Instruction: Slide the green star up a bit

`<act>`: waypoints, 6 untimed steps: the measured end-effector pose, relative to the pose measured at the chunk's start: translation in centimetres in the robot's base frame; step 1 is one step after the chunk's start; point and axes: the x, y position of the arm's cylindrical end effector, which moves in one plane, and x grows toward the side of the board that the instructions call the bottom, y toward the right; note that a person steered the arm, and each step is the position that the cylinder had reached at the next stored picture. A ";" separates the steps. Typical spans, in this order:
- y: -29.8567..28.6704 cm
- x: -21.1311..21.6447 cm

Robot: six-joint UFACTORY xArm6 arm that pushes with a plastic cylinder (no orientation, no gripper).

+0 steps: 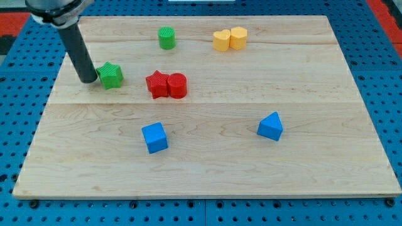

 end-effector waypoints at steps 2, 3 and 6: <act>3.1 1.8; 3.8 -2.8; 12.4 -5.3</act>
